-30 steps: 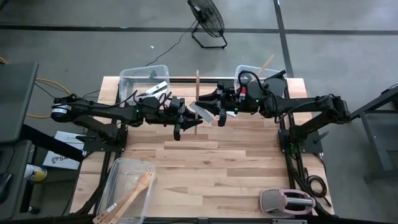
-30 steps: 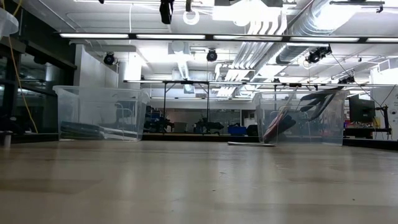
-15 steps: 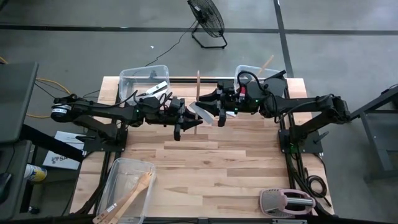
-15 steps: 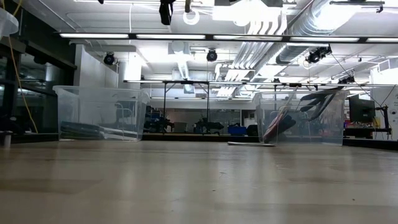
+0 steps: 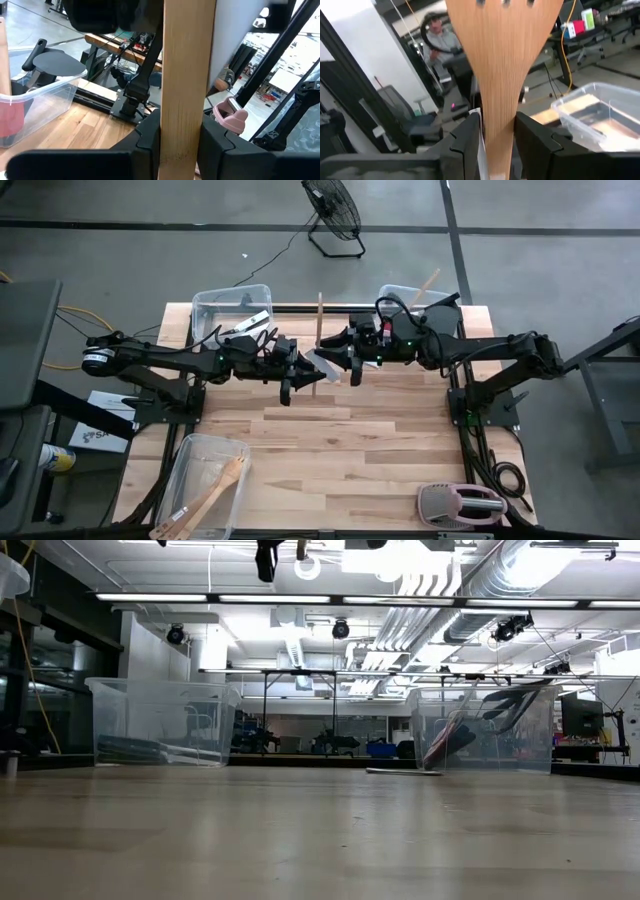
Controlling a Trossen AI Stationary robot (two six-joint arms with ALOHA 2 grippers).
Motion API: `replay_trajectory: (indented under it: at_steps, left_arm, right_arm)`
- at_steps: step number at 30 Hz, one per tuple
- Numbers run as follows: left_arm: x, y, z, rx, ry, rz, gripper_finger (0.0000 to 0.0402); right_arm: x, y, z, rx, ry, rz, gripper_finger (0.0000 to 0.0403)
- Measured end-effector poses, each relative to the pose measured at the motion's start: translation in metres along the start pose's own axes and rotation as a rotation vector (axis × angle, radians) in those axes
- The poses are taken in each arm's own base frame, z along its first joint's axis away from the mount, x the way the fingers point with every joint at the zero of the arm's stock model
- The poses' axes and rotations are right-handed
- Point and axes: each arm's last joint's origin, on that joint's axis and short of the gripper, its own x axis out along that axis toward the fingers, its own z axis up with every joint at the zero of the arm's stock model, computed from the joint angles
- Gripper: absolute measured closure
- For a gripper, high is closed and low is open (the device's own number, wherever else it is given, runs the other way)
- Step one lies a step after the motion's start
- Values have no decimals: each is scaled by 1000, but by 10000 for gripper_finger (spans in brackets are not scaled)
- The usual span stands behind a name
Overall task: Pick & Place Kitchen Items
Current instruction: Put the brown serving spoon into the bottom transparent bin
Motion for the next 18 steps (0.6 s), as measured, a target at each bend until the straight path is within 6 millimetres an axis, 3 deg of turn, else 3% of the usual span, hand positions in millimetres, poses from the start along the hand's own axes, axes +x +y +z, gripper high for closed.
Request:
replay_trajectory:
  at_steps: [18]
  left_arm:
    - [-8,8,-9,-1,128,156,322]
  right_arm:
    - [-5,-11,-27,34,285,-121,296]
